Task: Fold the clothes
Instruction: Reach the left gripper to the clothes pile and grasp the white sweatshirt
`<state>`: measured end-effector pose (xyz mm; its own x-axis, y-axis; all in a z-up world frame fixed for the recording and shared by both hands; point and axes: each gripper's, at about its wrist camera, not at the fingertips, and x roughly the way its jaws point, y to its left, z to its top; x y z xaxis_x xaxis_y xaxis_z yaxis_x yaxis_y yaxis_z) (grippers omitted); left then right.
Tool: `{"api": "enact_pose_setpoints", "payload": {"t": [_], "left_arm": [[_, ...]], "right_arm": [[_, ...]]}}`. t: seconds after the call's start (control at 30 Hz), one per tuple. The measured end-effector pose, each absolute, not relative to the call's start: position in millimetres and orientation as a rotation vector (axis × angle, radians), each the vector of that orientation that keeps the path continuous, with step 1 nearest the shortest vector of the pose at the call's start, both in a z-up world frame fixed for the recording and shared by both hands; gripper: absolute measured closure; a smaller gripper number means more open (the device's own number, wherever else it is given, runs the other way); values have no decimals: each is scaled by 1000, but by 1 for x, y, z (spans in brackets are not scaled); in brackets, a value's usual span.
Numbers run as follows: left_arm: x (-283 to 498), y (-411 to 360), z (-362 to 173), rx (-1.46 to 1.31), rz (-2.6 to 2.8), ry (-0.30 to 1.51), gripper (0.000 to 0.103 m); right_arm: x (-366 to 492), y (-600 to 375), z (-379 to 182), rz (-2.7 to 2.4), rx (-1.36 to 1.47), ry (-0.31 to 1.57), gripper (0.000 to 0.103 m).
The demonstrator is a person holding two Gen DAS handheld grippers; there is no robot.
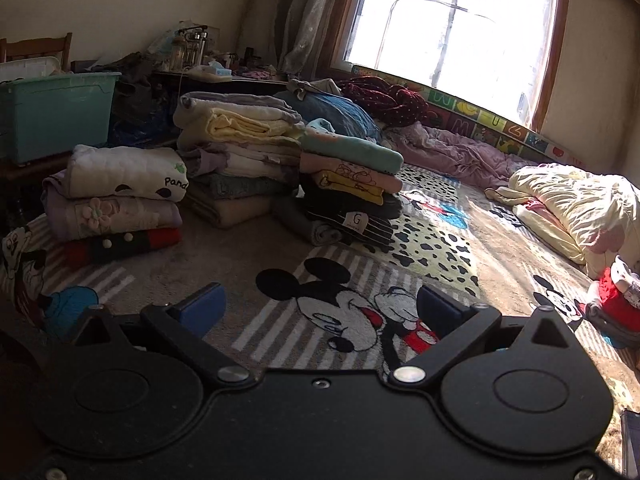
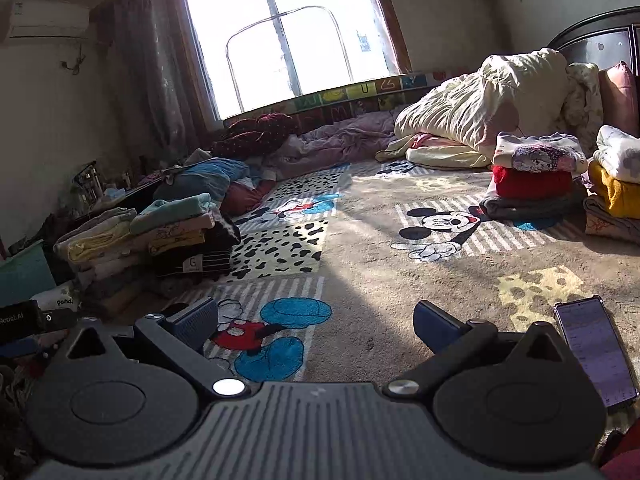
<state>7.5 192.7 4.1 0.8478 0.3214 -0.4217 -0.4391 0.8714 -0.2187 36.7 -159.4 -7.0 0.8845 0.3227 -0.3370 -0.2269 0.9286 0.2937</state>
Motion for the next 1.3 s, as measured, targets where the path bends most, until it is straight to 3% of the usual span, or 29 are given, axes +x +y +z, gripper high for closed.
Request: {"api": "enact_pose_setpoints", "payload": {"t": [0.73, 1.1, 1.23, 1.3], "left_arm": [[51, 412, 3, -278, 745, 346, 3], [81, 472, -22, -277, 812, 480, 44], [76, 460, -18, -190, 807, 460, 84], [73, 451, -11, -160, 781, 442, 89]], "right_arm": [[140, -60, -28, 459, 261, 583, 0], [148, -45, -58, 479, 242, 682, 0], [140, -46, -60, 483, 235, 692, 0], [136, -48, -59, 484, 232, 692, 0]]}}
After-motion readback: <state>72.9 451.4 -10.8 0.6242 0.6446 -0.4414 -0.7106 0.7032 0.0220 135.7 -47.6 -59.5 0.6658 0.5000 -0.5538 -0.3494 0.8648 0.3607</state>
